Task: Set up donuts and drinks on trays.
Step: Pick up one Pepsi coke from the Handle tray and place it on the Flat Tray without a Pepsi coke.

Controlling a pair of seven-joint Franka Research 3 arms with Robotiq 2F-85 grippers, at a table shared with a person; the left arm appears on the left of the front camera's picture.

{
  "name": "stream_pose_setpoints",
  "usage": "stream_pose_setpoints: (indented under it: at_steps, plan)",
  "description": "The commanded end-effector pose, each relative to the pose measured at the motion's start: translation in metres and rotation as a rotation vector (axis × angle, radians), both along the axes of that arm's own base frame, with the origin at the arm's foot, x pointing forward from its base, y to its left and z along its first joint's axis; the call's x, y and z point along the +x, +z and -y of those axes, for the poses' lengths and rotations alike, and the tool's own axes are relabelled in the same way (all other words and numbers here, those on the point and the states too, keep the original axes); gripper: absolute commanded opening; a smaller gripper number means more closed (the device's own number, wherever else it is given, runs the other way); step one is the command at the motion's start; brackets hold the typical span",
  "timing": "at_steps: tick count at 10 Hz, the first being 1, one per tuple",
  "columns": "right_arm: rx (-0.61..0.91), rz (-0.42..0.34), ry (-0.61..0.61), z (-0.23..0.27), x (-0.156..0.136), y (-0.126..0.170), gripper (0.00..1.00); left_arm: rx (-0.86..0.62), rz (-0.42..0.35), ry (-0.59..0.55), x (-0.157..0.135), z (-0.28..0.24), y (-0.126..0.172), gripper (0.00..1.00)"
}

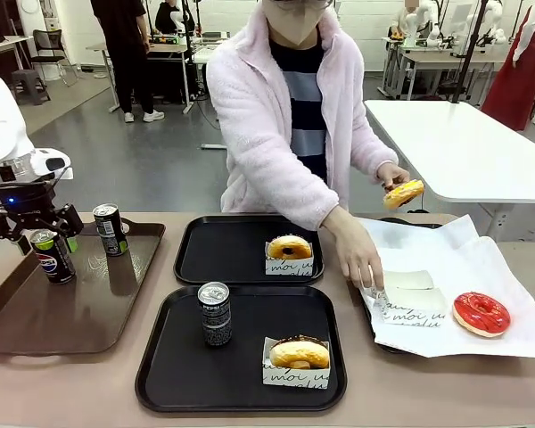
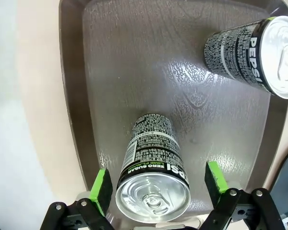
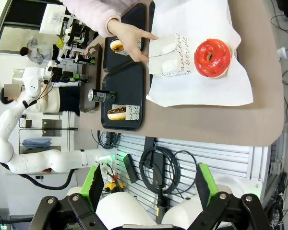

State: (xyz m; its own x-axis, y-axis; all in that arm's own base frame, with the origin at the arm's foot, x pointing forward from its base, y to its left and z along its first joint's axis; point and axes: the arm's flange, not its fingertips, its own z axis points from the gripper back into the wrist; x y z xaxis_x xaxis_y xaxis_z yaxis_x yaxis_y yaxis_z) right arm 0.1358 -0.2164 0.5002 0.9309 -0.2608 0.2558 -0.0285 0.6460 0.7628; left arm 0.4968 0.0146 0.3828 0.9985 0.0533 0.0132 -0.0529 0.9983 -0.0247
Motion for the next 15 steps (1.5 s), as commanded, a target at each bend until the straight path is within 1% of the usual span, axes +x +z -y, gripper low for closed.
stream_pose_setpoints:
  at_steps: [1, 2, 3, 4, 5, 6, 8, 9, 10, 11, 12, 13, 15]
  plan:
    - [0.004, 0.004, 0.003, 0.001, -0.002, -0.001, 1.0, 0.02, 0.026, -0.027, 0.001, -0.002, -0.004, 1.0]
    - [0.004, 0.004, 0.003, 0.001, -0.002, -0.001, 1.0, 0.02, 0.031, -0.038, 0.001, -0.002, -0.002, 0.45]
    - [0.004, 0.004, 0.003, 0.001, -0.002, -0.001, 1.0, 0.018, 0.043, -0.037, -0.001, -0.001, 0.0, 0.45]
    - [0.004, 0.004, 0.003, 0.001, -0.002, -0.001, 1.0, 0.019, 0.044, -0.04, 0.0, -0.002, 0.002, 0.0]
    - [0.004, 0.004, 0.003, 0.001, -0.002, -0.001, 1.0, 0.021, 0.042, -0.041, 0.0, -0.002, 0.001, 0.4]
    - [0.004, 0.004, 0.003, 0.001, -0.002, -0.001, 1.0, 0.021, 0.04, -0.045, 0.0, -0.001, 0.0, 0.0]
    - [0.004, 0.004, 0.003, 0.001, -0.002, -0.001, 1.0, 0.017, 0.031, -0.053, -0.002, -0.001, 0.002, 0.0]
    - [0.004, 0.004, 0.003, 0.001, -0.002, -0.001, 1.0, 0.027, 0.015, -0.064, -0.01, 0.006, 0.014, 0.04]
    - [0.004, 0.004, 0.003, 0.001, -0.002, -0.001, 1.0, 0.03, -0.001, -0.1, -0.028, 0.021, 0.041, 0.04]
    - [0.004, 0.004, 0.003, 0.001, -0.002, -0.001, 1.0, 0.049, 0.027, -0.162, -0.055, 0.043, 0.072, 0.04]
    - [0.004, 0.004, 0.003, 0.001, -0.002, -0.001, 1.0, 0.058, 0.051, -0.194, -0.074, 0.059, 0.096, 0.04]
    - [0.004, 0.004, 0.003, 0.001, -0.002, -0.001, 1.0, 0.068, 0.059, -0.212, -0.084, 0.073, 0.113, 0.04]
    - [0.004, 0.004, 0.003, 0.001, -0.002, -0.001, 1.0, 0.081, 0.065, -0.246, -0.094, 0.093, 0.126, 0.04]
